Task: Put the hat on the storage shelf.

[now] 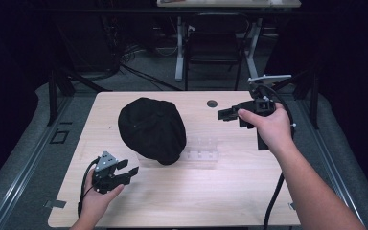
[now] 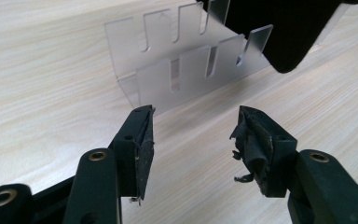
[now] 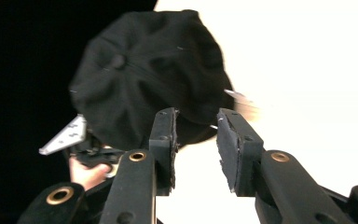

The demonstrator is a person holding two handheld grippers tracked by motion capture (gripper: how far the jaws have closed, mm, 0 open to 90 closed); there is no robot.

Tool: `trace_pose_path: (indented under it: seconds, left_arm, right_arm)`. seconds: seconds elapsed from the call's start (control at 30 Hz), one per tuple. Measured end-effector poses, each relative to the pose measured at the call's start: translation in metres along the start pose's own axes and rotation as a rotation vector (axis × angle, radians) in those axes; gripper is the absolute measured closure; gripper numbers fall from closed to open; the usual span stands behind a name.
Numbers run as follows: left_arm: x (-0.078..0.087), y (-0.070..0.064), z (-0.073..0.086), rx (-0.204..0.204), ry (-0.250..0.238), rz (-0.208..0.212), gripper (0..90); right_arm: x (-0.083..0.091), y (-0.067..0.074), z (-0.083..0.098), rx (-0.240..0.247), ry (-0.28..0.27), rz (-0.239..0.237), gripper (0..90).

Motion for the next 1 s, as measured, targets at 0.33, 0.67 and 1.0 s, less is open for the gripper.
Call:
trace_pose_path:
  seconds: [0.33, 0.67, 1.0]
  left_arm:
    - [-0.001, 0.006, 0.004, -0.006, -0.006, -0.014, 48.8]
    - [-0.002, 0.006, 0.005, -0.014, -0.001, -0.017, 48.5]
    - [-0.004, 0.005, 0.009, -0.011, 0.011, -0.016, 48.3]
  right_arm:
    - [0.001, -0.021, 0.033, 0.036, 0.022, 0.139, 67.6]
    - [-0.002, -0.036, 0.058, 0.057, 0.052, 0.206, 66.8]
    - [-0.013, -0.052, 0.086, 0.080, 0.081, 0.261, 66.3]
Point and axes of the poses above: each handheld gripper's, and its own axes: x roughly backward along the jaws, z roughly out of its underside, y roughly to its left, the point moved 8 cm from there along -x, roughly forward along the jaws, and after that the axes turned 4 degrees about x, right-handed, at the moved point
